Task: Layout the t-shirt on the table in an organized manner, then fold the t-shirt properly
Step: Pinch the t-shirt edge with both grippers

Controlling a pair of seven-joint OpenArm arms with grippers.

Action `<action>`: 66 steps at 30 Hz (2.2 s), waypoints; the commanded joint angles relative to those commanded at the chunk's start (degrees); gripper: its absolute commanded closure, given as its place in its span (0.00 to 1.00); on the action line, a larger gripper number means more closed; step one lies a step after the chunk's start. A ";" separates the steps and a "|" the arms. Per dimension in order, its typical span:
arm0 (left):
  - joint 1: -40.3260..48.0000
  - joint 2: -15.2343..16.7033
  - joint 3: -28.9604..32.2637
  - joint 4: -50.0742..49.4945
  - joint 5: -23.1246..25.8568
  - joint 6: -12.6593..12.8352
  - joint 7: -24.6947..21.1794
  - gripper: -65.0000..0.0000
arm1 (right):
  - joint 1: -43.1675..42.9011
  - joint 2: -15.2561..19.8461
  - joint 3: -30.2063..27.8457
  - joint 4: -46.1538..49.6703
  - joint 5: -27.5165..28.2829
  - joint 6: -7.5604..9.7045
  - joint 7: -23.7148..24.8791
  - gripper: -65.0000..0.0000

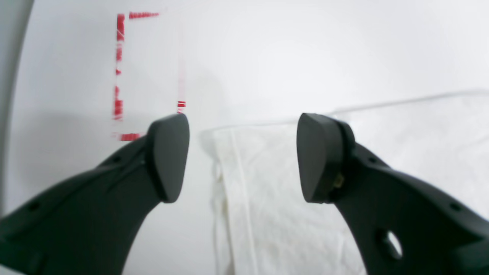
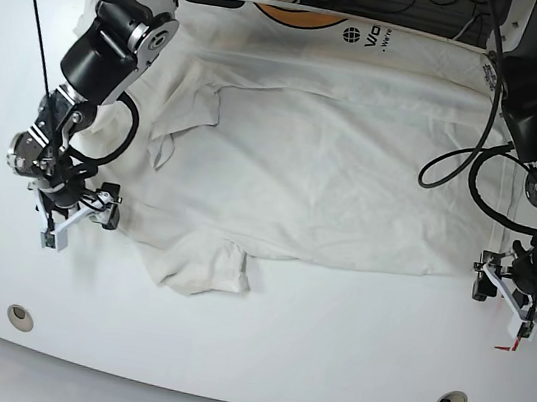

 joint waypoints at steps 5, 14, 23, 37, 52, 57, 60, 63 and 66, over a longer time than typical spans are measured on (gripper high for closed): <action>-0.09 -1.05 1.49 -3.08 -0.09 1.23 -0.35 0.37 | 1.14 0.09 0.00 -5.63 0.35 0.00 3.78 0.33; -0.09 -1.67 1.58 -4.66 -0.09 2.99 -0.35 0.24 | 1.14 0.09 0.00 -12.57 0.09 0.00 9.14 0.33; -0.09 -2.81 1.76 -5.19 -0.09 2.99 -1.41 0.23 | -0.26 0.00 0.09 -12.75 0.09 0.00 8.88 0.49; -7.21 -5.19 4.04 -26.20 0.00 3.08 -10.99 0.23 | -0.53 -0.62 0.00 -12.57 -0.09 0.00 8.97 0.94; -7.82 -6.24 10.73 -34.20 -0.18 5.10 -15.65 0.24 | -0.70 -0.70 0.00 -12.48 0.00 0.00 8.88 0.94; -7.82 -5.80 11.34 -34.11 -0.26 5.10 -15.74 0.48 | -0.70 -0.79 0.00 -12.48 0.00 0.00 8.79 0.94; -7.91 -4.84 11.34 -34.02 -0.18 5.10 -15.82 0.74 | -0.62 -0.79 0.00 -12.40 -0.09 0.00 8.79 0.95; -8.18 -4.75 11.34 -33.93 -0.18 5.10 -15.91 1.00 | -0.62 -0.70 0.00 -11.16 -0.09 0.00 8.79 0.98; -8.88 -4.75 11.43 -33.41 -0.18 4.92 -15.82 1.00 | -0.62 -0.79 -0.88 -8.62 -0.09 0.00 8.70 1.00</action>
